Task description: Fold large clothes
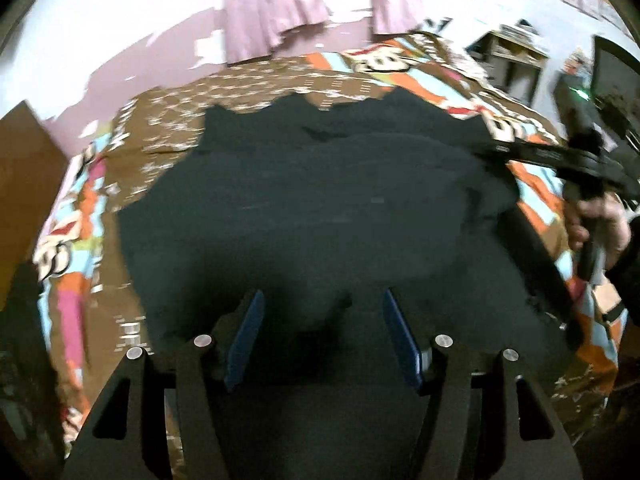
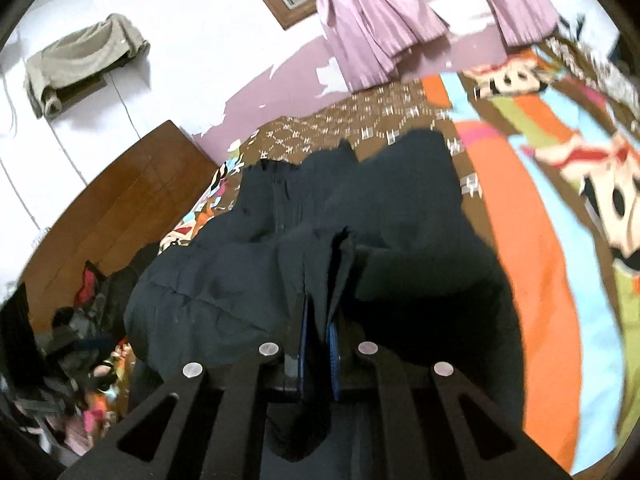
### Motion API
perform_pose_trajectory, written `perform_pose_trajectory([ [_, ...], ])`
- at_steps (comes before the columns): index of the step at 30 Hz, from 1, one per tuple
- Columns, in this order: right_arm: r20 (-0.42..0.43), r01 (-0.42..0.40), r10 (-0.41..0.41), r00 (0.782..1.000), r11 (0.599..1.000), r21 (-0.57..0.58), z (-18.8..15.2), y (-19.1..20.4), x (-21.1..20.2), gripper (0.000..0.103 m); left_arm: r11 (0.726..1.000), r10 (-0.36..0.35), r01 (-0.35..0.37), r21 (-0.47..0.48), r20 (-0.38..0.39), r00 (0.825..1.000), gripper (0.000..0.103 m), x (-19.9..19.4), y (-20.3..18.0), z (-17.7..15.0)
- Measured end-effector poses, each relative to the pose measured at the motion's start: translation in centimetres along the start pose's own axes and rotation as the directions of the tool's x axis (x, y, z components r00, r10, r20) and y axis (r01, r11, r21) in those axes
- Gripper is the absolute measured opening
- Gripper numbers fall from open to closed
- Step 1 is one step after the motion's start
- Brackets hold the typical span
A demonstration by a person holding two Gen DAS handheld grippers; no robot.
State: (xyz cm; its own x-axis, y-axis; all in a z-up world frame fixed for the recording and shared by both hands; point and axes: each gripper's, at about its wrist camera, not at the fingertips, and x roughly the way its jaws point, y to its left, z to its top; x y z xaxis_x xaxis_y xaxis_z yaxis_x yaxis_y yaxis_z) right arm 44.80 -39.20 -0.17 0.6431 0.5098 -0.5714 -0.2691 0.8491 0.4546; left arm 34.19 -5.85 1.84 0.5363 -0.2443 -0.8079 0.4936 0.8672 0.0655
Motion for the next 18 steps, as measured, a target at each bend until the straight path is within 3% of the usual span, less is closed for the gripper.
perform_pose_trajectory([
  [4,-0.037,0.026,-0.026,0.999,1.0,0.012,-0.5,-0.2,0.7,0.008,0.993,0.037,-0.032,-0.117,0.046,0.998,0.056,0.2,4.9,-1.3],
  [9,0.006,0.117,-0.117,0.993,0.991,-0.07,-1.6,1.1,-0.1,0.006,0.936,0.038,0.005,-0.352,0.115,0.993,0.056,2.6,12.1,-4.8],
  [13,0.055,0.141,-0.138,0.989,0.988,-0.068,-1.3,2.8,-1.3,0.006,0.912,0.001,0.059,-0.405,0.148,0.989,0.056,4.0,15.6,-7.2],
  [18,0.111,0.219,-0.207,0.972,0.97,-0.11,-0.9,4.5,-1.8,0.006,0.923,-0.063,0.123,-0.365,0.171,0.983,0.056,4.6,16.4,-7.9],
])
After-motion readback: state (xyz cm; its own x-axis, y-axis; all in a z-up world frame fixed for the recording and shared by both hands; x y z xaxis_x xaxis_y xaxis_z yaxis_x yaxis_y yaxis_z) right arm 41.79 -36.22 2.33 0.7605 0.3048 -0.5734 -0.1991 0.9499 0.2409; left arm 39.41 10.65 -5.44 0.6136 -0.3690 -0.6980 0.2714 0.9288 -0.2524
